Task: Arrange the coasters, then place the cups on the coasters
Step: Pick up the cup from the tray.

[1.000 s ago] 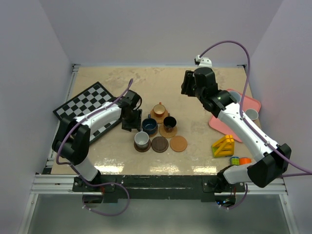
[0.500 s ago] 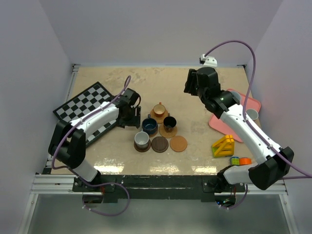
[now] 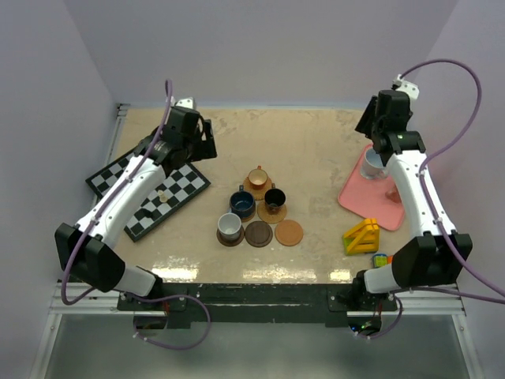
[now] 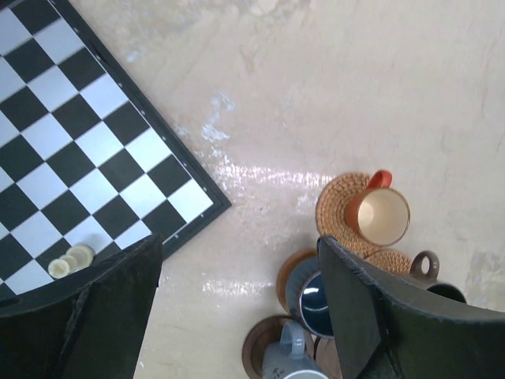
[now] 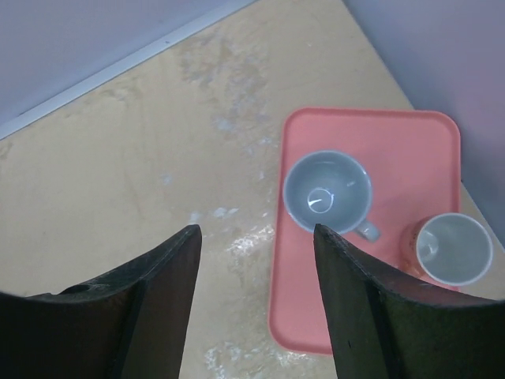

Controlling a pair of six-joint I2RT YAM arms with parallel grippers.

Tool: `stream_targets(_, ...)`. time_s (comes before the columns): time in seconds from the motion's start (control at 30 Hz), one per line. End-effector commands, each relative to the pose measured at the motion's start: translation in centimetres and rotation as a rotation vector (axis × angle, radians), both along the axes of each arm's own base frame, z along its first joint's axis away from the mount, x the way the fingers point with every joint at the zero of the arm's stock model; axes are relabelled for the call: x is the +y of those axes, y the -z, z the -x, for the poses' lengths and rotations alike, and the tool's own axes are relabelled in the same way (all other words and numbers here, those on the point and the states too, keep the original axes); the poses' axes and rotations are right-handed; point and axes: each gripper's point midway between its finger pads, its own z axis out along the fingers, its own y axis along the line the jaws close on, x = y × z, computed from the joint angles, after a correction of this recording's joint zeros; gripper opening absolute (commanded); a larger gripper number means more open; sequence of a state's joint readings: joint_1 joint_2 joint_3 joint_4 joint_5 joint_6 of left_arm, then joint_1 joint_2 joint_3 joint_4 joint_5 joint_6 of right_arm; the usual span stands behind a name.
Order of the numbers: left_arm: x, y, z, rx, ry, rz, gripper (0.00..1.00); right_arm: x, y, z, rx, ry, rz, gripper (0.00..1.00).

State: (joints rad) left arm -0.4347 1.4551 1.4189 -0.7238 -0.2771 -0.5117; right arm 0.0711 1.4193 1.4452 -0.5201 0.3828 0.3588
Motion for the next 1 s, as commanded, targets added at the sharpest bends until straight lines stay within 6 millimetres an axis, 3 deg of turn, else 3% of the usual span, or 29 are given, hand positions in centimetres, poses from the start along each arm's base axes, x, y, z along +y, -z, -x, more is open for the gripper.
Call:
stream_targets(0.0,1.3,-3.6,-1.7,-0.117,-0.028,0.052,0.85,-1.8,0.8,-0.5,0.034,0.072,-0.090,0.63)
stream_targets(0.1,1.7,-2.9,-1.7,-0.100,-0.018,0.055,0.85,-1.8,2.3,-1.6,0.051,0.106,-0.121,0.62)
stream_targets(0.17,1.8,-2.6,-1.7,-0.095,0.000,0.043,0.85,-3.7,3.3,-2.2,0.066,0.171,-0.114,0.60)
stream_targets(0.23,2.2,-2.4,-1.7,-0.093,0.015,0.029,0.85,-4.7,5.2,-3.1,0.108,0.208,-0.106,0.58)
stream_targets(0.43,3.0,-2.3,-1.8,-0.087,0.029,0.002,0.85,-6.7,7.6,-4.9,0.167,0.280,-0.065,0.53)
stream_targets(0.73,3.6,-2.0,-1.4,-0.089,0.026,-0.006,0.85,-6.2,12.2,-6.8,0.250,0.254,-0.093,0.52)
stream_targets(0.97,4.1,-1.6,-1.5,-0.079,-0.001,-0.005,0.85,-5.8,15.3,-6.0,0.317,0.275,-0.125,0.51)
